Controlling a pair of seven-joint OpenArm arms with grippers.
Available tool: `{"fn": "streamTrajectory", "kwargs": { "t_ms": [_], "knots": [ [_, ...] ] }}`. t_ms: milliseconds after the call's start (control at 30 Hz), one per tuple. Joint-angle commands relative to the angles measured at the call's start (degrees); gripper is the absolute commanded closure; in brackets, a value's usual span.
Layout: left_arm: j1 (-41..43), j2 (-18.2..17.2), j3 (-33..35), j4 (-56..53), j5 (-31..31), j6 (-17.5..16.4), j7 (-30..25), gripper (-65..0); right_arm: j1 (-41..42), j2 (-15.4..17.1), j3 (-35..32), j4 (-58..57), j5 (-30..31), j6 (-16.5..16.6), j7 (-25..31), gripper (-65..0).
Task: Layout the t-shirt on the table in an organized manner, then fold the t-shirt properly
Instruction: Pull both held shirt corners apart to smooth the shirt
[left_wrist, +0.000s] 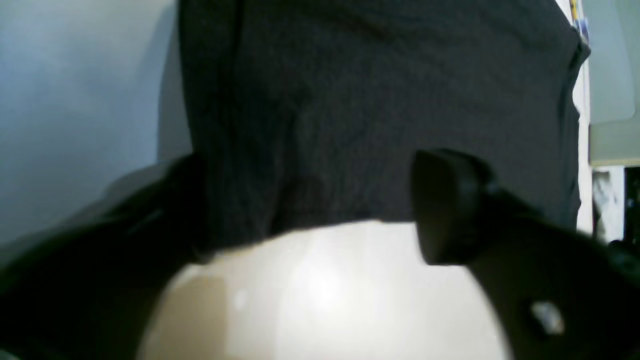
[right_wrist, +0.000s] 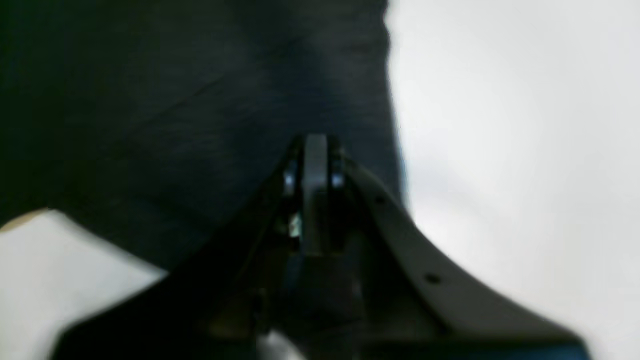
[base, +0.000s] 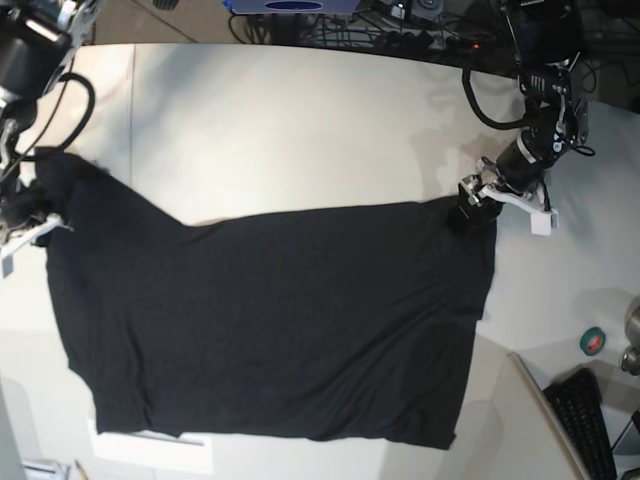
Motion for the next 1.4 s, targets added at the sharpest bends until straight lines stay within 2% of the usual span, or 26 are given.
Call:
{"fn": "streamTrajectory", "kwargs": {
  "t_ms": [0,133,200,233,267,400,567,833,900,933,1067,1167,1267,1367],
  "knots": [
    [-0.3,0.3,0.2,-1.3,2.2,1.5,3.2,-40.0,2.1,2.0,0.1,-1.3,0.5,0.1,2.1,-15.6],
    [-1.6,0.4,0.2,-3.4,2.2,1.5,3.2,-19.9,6.3,5.1,0.0,-12.9,0.5,0.1,10.4,-37.5],
    [-1.6,0.4,0.2,-3.4,2.2,1.5,3.2,-9.4,8.5,6.8,0.0,-19.1,0.5,0.2,13.3,-41.7],
    [-1.6,0.3,0.2,-3.4,2.2,1.5,3.2,-3.3,9.5,7.6,0.0,-22.4,0.5,0.2,14.5,-41.7],
    [-1.6,0.2,0.2,-3.4,2.2,1.5,3.2,0.0,10.6,8.2,0.0,-25.5,0.5,0.4,15.7,-41.7],
    [-1.6,-0.1,0.2,-3.4,2.2,1.6,3.2,0.0,11.9,8.8,0.0,-32.1,0.4,6.4,19.2,-41.7],
    [-1.6,-0.9,0.2,-3.3,2.2,1.6,3.2,0.0,11.5,8.3,-4.0,-32.5,0.3,6.7,19.6,-41.7],
    [-1.3,-0.9,0.1,-3.3,2.2,1.6,3.2,0.0,9.3,8.3,-4.2,-33.2,0.5,6.7,23.2,-41.4],
    [-1.3,-1.6,0.2,-3.3,2.2,1.6,3.2,0.0,9.2,8.3,-4.2,-33.2,0.5,6.7,23.2,-35.6],
    [-1.3,-1.6,0.2,-3.3,2.2,1.6,3.2,0.0,9.2,8.3,-4.2,-33.2,0.5,6.7,23.2,-30.3],
    [-1.2,-1.6,0.3,-3.2,2.8,1.6,3.2,0.0,9.2,8.3,-4.2,-33.3,0.5,6.1,23.2,0.0],
    [-0.6,-1.2,0.3,-0.2,8.8,1.6,3.3,0.0,9.2,8.3,-4.2,-33.3,0.5,2.5,22.9,0.0],
    [2.1,-1.0,0.1,4.4,11.2,1.5,3.4,0.0,7.8,8.2,-4.2,-32.3,0.5,2.1,21.8,0.0],
    [5.5,-1.3,-0.3,9.8,11.1,1.6,3.5,0.0,2.7,7.4,-4.2,-23.4,0.6,2.1,19.1,0.0]
  ]
}}
